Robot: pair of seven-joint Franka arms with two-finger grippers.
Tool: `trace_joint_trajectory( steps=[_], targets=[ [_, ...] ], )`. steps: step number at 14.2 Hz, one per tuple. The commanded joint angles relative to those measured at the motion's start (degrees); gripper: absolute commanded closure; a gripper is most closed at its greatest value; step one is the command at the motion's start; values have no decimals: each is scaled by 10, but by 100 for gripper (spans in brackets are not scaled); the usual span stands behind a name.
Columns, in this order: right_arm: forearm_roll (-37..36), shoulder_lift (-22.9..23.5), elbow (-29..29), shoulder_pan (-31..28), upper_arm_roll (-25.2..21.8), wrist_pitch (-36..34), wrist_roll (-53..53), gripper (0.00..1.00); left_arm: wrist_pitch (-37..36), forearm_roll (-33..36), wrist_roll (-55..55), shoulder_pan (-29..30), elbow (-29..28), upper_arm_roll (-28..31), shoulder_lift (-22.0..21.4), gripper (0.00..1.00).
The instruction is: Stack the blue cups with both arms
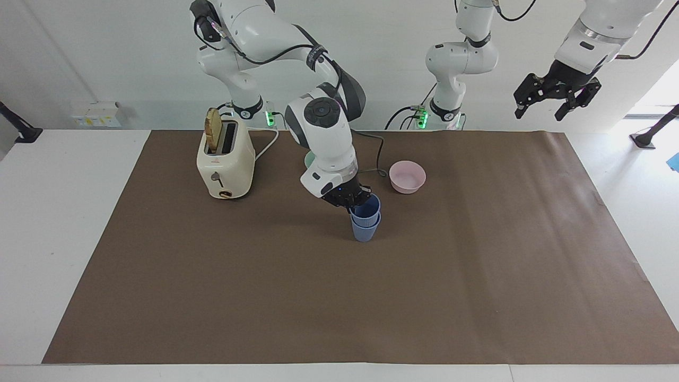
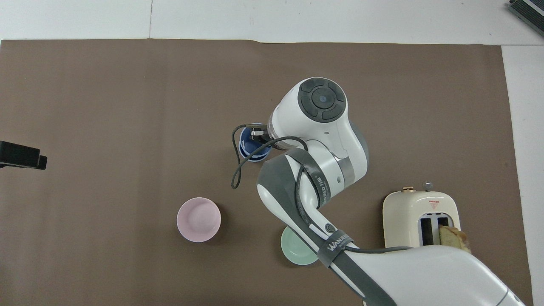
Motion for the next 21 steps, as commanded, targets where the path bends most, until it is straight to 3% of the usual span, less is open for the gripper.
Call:
trace_joint_trajectory(
  steps=[1,3,4,5,6,13,18,21],
  targets=[
    [1,-1,-3,-6,5,10,-3,69,-7,1,-4,5,-2,-2,-5,0],
    [1,0,-2,-6,5,11,-1,46,-7,2,-4,5,-2,-2,-5,0],
    [1,0,-2,-6,5,11,-1,39,-7,1,-4,5,-2,-2,-5,0],
    [0,0,-1,-7,5,11,-1,25,-7,1,-4,5,-2,-2,-5,0],
    [-1,-1,4,-7,4,11,-1,2,-7,1,-4,5,-2,-2,-5,0],
    [-15,-15,46,-55,-1,-10,-6,0,-7,1,-4,5,-2,-2,-5,0],
    [-34,-30,119,-111,-2,-138,-78,0,-7,1,-4,5,-2,-2,-5,0],
    [-38,-70,124,-146,-3,-194,-130,0,-7,1,-4,5,-2,-2,-5,0]
  ],
)
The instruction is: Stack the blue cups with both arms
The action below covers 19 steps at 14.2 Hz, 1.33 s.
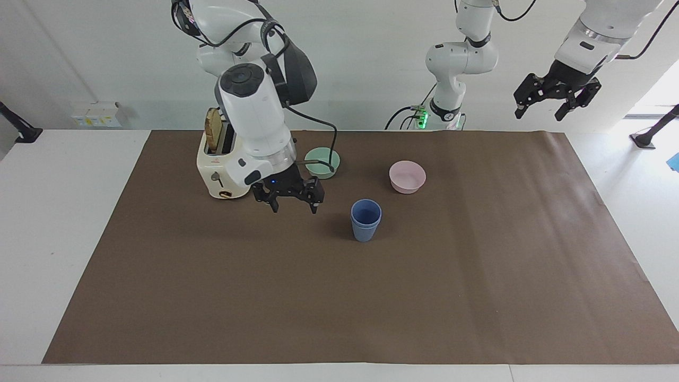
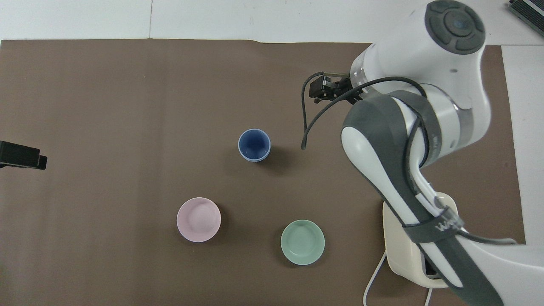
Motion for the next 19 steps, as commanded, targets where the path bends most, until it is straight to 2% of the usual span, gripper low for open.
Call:
trace_joint_trajectory(
  steps=[1,5,9,13,19],
  targets=[
    [-21,-41,4,-33,5,-58,-54,0,-7,1,-4,5,-2,-2,-5,0],
    [-43,-99,-6,-96,7,-117,-147,0,-7,1,-4,5,-2,-2,-5,0],
    [-42,-135,-25,-137,7,-162,-219,0,-7,1,-4,5,-2,-2,-5,0],
    [-40,-168,-88,-151,7,-127,-250,0,-7,1,-4,5,-2,-2,-5,0],
    [-35,-167,-87,-144,8,-121,-242,0,-7,1,-4,5,-2,-2,-5,0]
  ],
)
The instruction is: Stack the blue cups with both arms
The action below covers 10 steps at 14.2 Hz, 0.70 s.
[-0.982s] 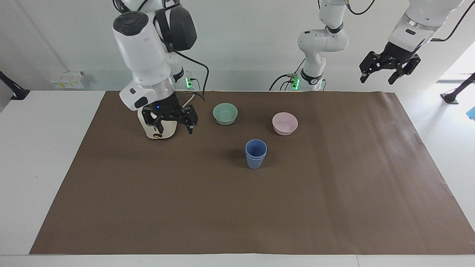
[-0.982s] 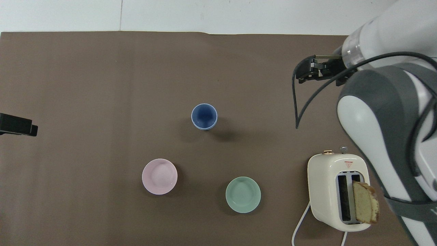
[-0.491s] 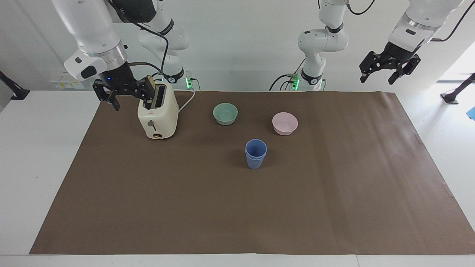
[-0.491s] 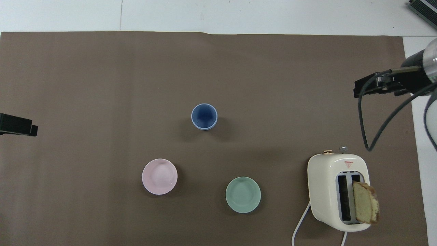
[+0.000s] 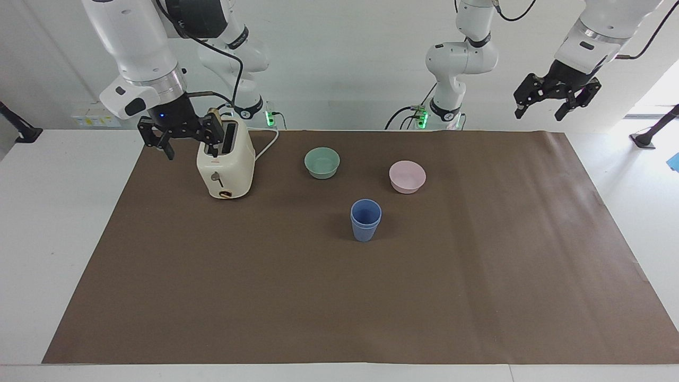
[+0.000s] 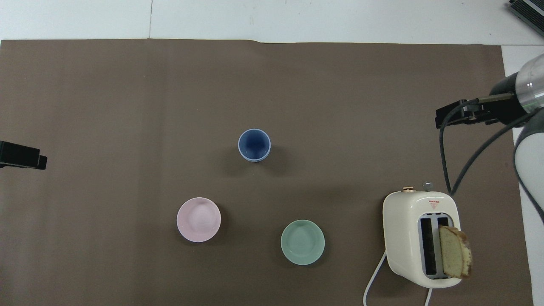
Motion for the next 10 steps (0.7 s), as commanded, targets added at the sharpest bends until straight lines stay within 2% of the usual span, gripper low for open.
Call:
trace_joint_trajectory(
  steps=[1,10],
  targets=[
    [-1,-16,-22,-4,3,15,-6,0,-7,1,-4,5,-2,-2,-5,0],
    [3,-14,-20,-10,4,14,-8,0,-7,1,-4,5,-2,-2,-5,0]
  ],
)
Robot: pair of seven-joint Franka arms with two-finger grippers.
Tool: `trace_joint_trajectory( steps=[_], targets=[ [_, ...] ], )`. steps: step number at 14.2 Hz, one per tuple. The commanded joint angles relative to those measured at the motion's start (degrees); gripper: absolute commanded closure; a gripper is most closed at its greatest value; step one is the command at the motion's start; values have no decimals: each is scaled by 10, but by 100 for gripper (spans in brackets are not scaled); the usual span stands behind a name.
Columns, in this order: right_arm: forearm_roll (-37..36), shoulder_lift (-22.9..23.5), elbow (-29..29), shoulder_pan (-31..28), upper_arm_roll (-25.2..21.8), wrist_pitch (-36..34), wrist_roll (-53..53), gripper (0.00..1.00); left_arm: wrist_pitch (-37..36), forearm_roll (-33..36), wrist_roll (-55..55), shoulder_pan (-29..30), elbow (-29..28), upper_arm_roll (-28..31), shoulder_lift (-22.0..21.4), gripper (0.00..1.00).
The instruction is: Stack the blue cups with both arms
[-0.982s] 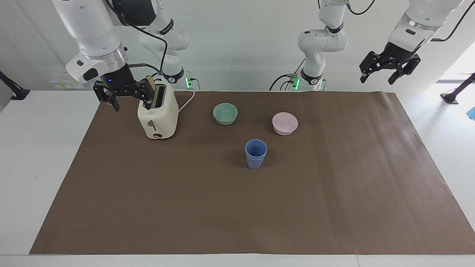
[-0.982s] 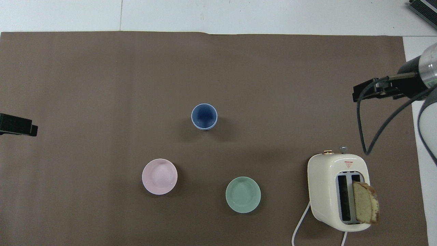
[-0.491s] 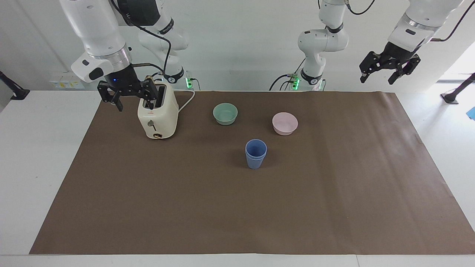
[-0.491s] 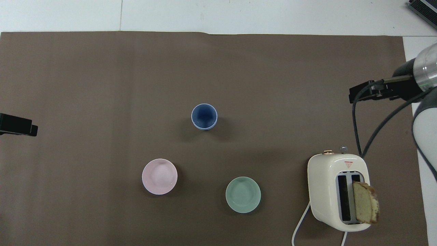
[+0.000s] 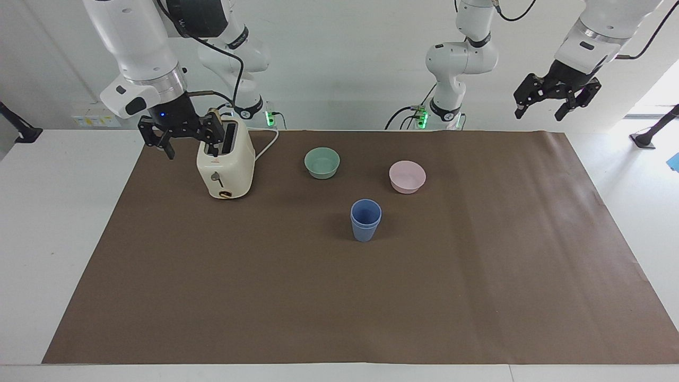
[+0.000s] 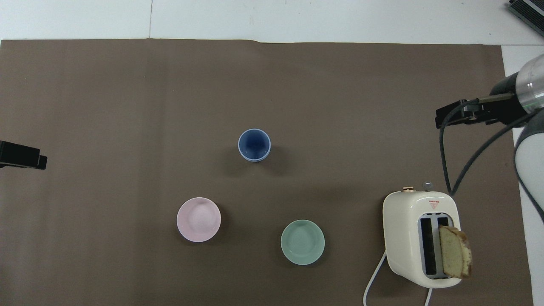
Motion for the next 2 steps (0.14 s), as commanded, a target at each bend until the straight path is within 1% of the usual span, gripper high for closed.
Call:
trace_joint_trajectory(
  steps=[1,2],
  targets=[
    [3,-14,-20,-9,4,14,-8,0,-6,2,-4,5,-2,-2,-5,0],
    [2,-14,-20,-9,4,14,-8,0,-5,2,-4,5,-2,-2,-5,0]
  ],
)
